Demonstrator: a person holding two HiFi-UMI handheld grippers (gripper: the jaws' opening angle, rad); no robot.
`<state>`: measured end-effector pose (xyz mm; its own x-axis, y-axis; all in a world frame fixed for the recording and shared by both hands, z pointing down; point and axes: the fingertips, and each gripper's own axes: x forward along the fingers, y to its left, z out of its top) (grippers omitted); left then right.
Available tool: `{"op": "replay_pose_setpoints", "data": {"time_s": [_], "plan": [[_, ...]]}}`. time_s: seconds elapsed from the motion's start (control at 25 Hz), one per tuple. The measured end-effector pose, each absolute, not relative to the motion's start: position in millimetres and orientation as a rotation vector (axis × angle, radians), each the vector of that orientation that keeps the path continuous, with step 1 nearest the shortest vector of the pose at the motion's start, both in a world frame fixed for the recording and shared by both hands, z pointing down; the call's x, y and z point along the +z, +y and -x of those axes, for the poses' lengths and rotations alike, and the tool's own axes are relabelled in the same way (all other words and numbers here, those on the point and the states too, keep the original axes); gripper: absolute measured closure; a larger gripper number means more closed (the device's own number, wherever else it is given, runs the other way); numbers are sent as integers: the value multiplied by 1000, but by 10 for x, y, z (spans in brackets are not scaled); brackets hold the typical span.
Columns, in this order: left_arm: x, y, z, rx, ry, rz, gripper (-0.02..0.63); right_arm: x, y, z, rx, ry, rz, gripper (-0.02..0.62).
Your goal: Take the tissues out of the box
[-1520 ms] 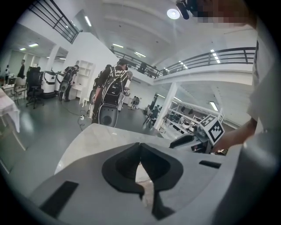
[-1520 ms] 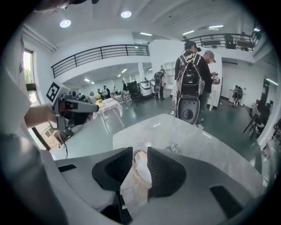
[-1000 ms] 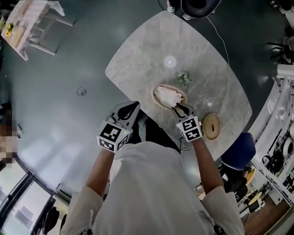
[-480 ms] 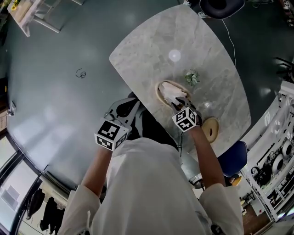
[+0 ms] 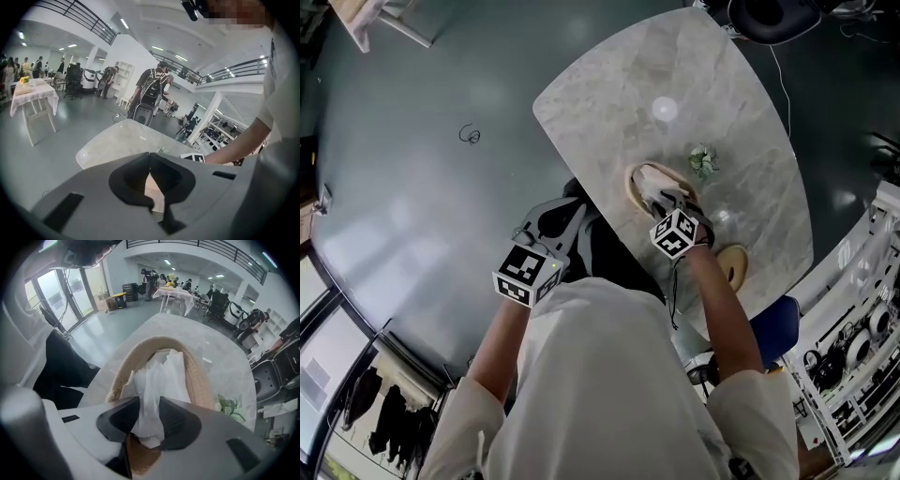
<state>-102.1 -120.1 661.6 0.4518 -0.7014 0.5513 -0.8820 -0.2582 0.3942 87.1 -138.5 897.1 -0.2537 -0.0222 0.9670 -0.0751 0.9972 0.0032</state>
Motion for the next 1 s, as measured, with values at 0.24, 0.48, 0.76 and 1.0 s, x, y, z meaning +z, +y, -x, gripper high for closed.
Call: {"op": "replay_pose_setpoints", "data": {"time_s": [0.24,0.48,0.76,1.0], "plan": [[6641,-1162,1084,358,-1324,-2027,597,9046,-1395,-858,23,-1815,-88,528],[6528,-1178,1093,357,-1324,-2057,597,8839,-1395,-855,52,-1867,-150,546],[6382,-1160,1023,362,-1303,-2106,597,8517,-1416,-881,96,-1928,-248,548],[6229,-1167,956,364,-1282,-2159,597,8243,-1445,-1000,126,-1961,-353,548]]}}
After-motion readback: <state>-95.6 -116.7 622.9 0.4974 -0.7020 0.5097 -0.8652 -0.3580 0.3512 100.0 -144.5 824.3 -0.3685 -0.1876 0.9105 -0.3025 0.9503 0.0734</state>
